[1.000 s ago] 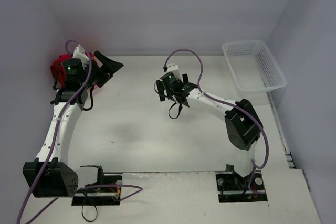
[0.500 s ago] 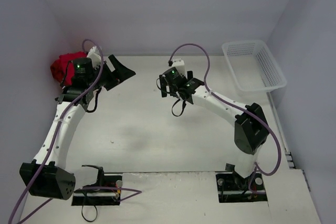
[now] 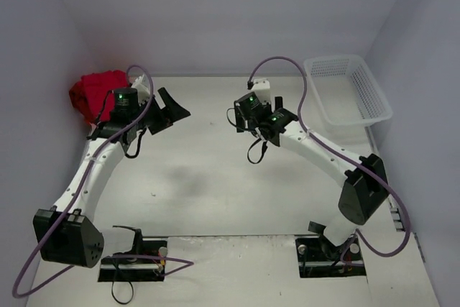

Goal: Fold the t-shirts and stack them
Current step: Neatly place the folded tshirt to the corner

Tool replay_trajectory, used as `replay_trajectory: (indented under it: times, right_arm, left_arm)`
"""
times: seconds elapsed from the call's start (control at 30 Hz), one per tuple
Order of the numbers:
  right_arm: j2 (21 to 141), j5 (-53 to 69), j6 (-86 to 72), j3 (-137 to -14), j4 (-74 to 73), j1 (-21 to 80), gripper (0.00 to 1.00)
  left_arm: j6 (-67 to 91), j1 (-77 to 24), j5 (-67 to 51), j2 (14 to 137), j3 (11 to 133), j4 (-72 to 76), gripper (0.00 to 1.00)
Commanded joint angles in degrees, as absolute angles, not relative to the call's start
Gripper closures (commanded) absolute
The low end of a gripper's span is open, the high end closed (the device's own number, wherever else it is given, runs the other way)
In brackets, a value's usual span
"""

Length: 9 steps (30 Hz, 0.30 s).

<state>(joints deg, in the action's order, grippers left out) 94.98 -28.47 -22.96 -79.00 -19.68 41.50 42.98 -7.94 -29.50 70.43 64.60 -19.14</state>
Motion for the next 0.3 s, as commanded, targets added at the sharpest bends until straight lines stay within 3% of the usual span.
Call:
replay_trajectory:
  times: [0.0, 0.27]
  right_arm:
    - [88.6, -33.9, -21.7, -79.3, -20.1, 40.7, 0.00]
    - [88.4, -31.0, -20.4, -79.9, -21.0, 39.2, 0.00]
  left_arm:
    - [40.1, -8.5, -28.7, 71.7, 66.9, -17.8, 0.23]
    - [40.1, -8.5, -28.8, 71.4, 66.8, -17.0, 0.23]
